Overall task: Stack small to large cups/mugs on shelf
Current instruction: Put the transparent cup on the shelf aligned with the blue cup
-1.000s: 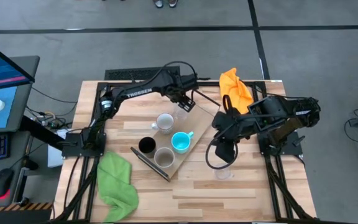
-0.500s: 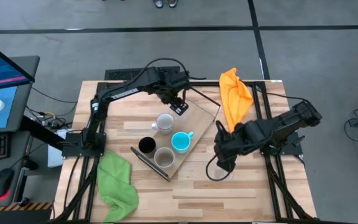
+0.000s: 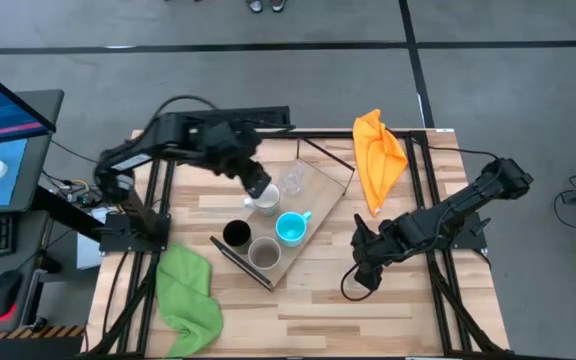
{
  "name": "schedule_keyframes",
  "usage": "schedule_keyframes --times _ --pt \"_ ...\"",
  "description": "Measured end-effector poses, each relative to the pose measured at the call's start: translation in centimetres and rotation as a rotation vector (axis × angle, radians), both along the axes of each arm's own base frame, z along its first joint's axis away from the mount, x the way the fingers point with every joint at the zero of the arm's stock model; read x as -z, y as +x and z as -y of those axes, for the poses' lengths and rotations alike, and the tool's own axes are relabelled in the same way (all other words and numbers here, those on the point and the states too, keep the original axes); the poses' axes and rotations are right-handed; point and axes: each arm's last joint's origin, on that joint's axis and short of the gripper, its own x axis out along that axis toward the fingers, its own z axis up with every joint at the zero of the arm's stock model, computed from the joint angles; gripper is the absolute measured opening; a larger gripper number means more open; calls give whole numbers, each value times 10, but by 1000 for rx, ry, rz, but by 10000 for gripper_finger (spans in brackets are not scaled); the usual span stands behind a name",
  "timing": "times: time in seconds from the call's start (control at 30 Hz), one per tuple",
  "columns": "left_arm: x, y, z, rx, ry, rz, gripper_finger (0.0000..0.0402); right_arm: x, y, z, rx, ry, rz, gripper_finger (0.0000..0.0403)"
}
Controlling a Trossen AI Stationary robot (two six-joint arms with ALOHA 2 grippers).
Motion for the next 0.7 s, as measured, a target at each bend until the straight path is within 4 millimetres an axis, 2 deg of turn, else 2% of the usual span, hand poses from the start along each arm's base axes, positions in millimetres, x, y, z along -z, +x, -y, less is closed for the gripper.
schedule_keyframes --times 0.23,0.43,0.53,0.7 --pt "-22 -33 22 1 16 100 187 34 2 -1 -17 -27 -47 212" --pt "-32 -55 29 -39 29 137 187 41 3 2 -12 -19 -31 197" --pt "-35 -61 30 -54 38 155 187 43 3 3 -9 -22 -31 160" --pt "-36 -64 33 -44 37 163 187 47 1 4 -11 -15 -43 70"
